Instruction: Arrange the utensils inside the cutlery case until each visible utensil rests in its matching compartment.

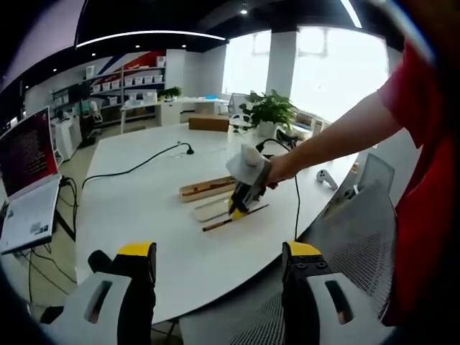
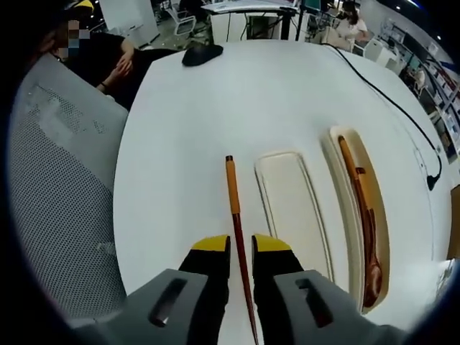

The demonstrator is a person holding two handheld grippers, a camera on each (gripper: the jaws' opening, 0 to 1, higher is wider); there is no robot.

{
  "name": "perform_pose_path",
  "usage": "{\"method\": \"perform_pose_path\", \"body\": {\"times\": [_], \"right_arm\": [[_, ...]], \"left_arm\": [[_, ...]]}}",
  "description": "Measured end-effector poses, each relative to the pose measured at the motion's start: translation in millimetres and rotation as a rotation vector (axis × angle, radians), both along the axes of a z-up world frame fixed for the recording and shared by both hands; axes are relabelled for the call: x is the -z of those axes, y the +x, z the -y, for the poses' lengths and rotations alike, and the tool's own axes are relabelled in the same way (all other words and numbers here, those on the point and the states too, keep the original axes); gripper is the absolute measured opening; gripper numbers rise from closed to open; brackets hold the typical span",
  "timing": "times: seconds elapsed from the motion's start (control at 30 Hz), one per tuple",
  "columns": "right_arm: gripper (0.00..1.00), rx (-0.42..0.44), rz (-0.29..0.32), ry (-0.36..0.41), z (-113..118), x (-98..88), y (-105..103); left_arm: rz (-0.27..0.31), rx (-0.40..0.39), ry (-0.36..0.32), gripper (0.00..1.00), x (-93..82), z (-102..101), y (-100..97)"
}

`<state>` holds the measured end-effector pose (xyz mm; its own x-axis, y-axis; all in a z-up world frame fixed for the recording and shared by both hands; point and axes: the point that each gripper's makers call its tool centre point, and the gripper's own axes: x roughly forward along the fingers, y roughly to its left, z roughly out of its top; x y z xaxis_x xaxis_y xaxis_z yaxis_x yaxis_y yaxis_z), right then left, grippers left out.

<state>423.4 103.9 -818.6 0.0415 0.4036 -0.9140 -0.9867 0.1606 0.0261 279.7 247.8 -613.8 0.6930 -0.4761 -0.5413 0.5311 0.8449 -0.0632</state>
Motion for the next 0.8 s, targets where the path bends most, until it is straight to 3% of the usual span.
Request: {"method": "perform_pose_path", "body": {"times": [0.8], "right_arm": [[0.04,-0.040,0.029,-0.027,2.2,8.8,-2.0]], "left_arm": [[-0.005,-0.006,0.008,0.72,-0.7,-3.1,0.9]]}}
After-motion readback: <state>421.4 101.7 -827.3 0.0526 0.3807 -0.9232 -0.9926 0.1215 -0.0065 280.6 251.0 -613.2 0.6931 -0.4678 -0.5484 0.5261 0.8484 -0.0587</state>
